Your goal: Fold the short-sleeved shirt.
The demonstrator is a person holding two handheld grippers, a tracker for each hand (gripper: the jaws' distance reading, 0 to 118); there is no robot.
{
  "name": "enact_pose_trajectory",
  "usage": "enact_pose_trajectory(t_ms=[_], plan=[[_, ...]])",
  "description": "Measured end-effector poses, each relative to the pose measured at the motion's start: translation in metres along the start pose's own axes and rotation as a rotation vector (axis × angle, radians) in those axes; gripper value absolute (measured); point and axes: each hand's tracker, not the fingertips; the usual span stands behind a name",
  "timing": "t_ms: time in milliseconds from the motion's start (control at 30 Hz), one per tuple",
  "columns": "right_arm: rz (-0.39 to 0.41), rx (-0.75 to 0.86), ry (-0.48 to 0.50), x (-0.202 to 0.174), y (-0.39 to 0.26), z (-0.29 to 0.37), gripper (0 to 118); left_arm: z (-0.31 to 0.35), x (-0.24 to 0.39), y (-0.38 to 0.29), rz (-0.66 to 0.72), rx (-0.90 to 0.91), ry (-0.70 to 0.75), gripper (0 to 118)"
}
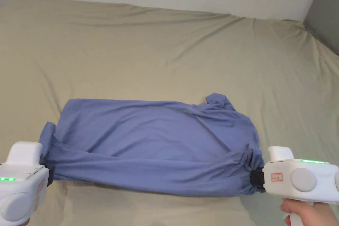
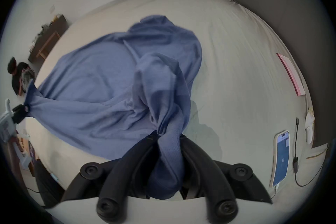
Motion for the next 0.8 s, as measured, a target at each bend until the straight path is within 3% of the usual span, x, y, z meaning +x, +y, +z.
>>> enact_pose_trajectory(t_ms=[267, 567, 600, 667, 700, 733, 800], plan=[[-0.019, -0.045, 0.027, 0.009, -0.041, 0.057, 14, 0.030, -0.019, -0.032, -0.052, -0.072, -0.042, 1], [-0.032, -0.202, 0.003, 0.018, -0.104, 0.005, 17, -0.005, -0.015, -0.114, -0.099, -0.299, -0.072, 1], [-0.034, -0.206, -0.001, 0.018, -0.108, -0.001, 24, -0.009, -0.014, -0.118, -0.094, -0.300, -0.077, 1], [-0.034, -0.226, -0.061, 0.022, -0.112, -0.009, 67, -0.010, -0.010, -0.121, -0.103, -0.274, -0.066, 1], [-0.020, -0.218, -0.108, 0.025, -0.114, -0.009, 82, -0.007, -0.009, -0.118, -0.109, -0.272, -0.063, 6], [-0.007, -0.204, -0.144, 0.028, -0.115, -0.007, 93, -0.007, -0.009, -0.116, -0.108, -0.272, -0.062, 17], [-0.026, -0.198, -0.141, 0.043, -0.112, -0.001, 96, -0.006, -0.011, -0.111, -0.110, -0.260, -0.042, 56]])
